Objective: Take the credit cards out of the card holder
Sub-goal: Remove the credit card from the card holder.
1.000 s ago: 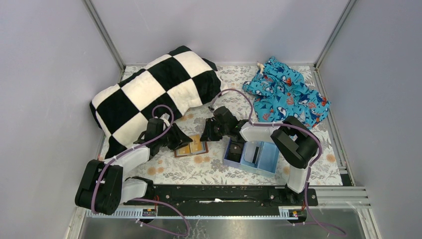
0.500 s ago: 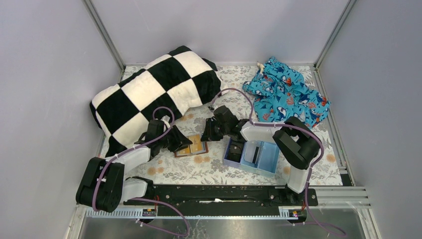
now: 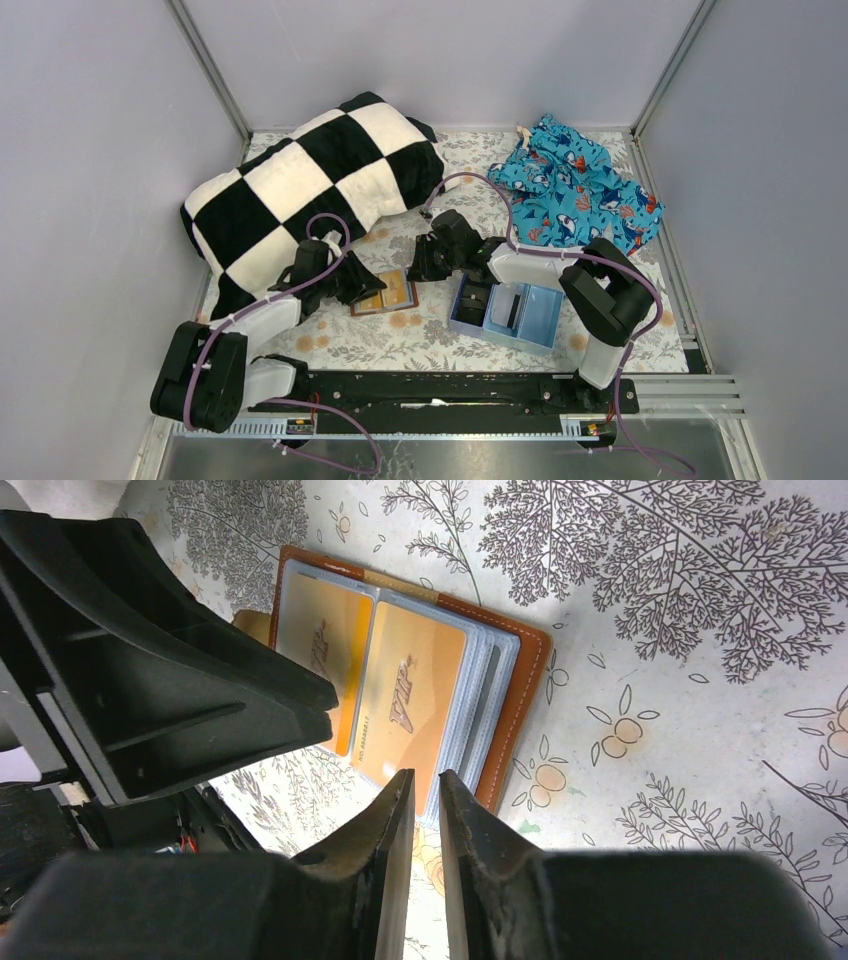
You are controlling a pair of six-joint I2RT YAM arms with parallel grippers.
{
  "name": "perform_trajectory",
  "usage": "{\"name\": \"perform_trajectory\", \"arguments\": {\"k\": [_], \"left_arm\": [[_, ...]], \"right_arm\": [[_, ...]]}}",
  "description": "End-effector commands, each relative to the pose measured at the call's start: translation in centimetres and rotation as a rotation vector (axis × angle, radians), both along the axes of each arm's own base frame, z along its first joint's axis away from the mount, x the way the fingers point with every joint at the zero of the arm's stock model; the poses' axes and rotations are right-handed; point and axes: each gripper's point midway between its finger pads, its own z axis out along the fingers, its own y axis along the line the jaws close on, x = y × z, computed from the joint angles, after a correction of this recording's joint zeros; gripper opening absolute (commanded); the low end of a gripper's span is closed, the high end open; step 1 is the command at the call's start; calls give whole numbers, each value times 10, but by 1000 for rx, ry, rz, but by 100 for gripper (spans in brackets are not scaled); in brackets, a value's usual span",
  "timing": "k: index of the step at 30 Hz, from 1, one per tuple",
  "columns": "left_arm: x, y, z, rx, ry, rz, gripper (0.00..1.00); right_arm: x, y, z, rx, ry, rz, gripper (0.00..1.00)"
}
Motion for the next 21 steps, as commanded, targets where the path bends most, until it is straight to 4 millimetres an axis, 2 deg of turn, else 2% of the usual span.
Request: {"name": "perform_trajectory", "arguments": {"k": [1, 10, 21], "left_arm": [[1, 0, 12, -9, -63, -25, 41], [-6, -5, 13, -54, -70, -44, 43], [-3, -4, 13, -25, -65, -53, 44]], "right_arm": [[6, -1, 15, 4, -47, 0, 23], [4, -2, 4, -14, -11, -5, 23], [7, -2, -6, -46, 10, -23, 23]]}}
